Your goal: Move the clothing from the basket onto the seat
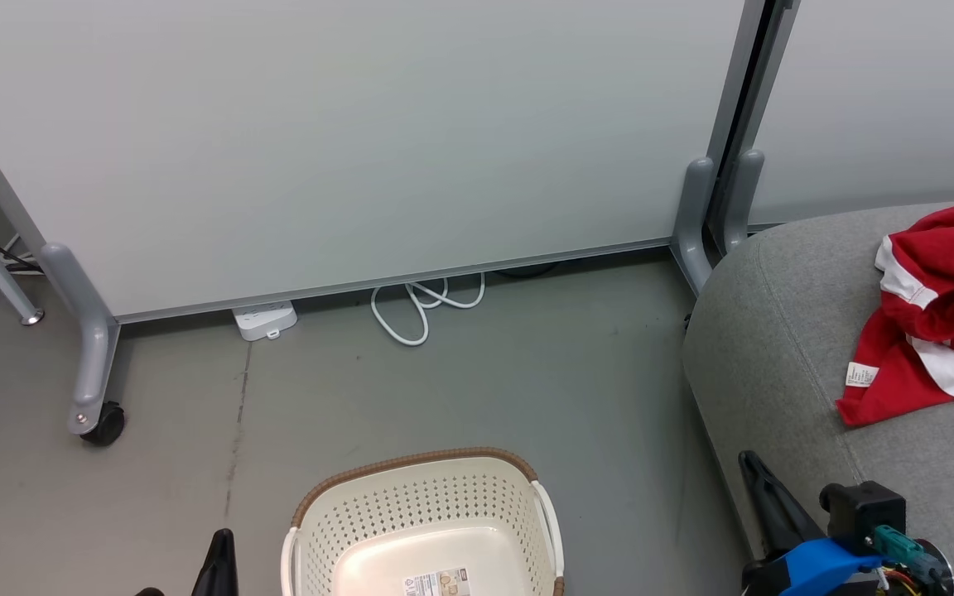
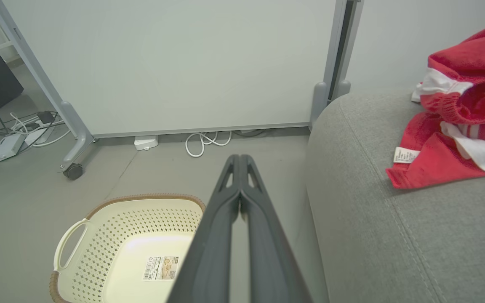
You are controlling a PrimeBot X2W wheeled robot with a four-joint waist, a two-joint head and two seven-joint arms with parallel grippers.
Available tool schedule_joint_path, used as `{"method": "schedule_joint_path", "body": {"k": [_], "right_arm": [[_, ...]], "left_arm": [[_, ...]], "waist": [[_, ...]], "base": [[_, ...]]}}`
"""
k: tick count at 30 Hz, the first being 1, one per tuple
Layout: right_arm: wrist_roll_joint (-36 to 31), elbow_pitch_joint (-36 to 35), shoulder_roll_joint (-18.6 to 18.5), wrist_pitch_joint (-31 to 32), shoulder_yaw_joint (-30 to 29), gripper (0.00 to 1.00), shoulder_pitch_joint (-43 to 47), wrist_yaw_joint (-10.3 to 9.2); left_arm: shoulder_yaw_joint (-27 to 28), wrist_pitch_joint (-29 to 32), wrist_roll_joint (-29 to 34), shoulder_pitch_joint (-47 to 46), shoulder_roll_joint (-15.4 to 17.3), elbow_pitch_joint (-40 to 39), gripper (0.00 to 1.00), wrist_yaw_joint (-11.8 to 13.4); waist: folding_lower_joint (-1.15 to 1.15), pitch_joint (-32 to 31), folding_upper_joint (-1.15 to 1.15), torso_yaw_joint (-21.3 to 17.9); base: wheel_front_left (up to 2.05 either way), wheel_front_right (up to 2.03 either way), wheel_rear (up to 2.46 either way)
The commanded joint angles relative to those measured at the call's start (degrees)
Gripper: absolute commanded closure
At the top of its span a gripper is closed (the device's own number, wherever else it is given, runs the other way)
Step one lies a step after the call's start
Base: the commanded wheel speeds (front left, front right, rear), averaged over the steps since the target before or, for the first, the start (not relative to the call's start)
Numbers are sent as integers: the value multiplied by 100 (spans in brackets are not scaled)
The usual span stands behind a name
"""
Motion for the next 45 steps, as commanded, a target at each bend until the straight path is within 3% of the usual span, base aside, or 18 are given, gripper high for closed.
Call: {"method": "schedule_joint_path", "body": {"k": [1, 23, 45], "right_arm": [[226, -58, -3, 25, -27, 100, -34, 0], [2611, -103, -12, 328, -222, 100, -198, 0], [4391, -127, -20, 556, -371, 100, -323, 0]], "left_arm": [[22, 57, -189, -67, 11, -72, 100, -1], [227, 636, -2135, -412, -30, -285, 100, -11], [380, 1069, -3592, -665, -62, -441, 100, -20]], "waist": [[0, 2, 0, 1], [0, 27, 0, 9], [0, 52, 0, 17]], "base": [[0, 0, 0], [0, 0, 0], [0, 0, 0]]}}
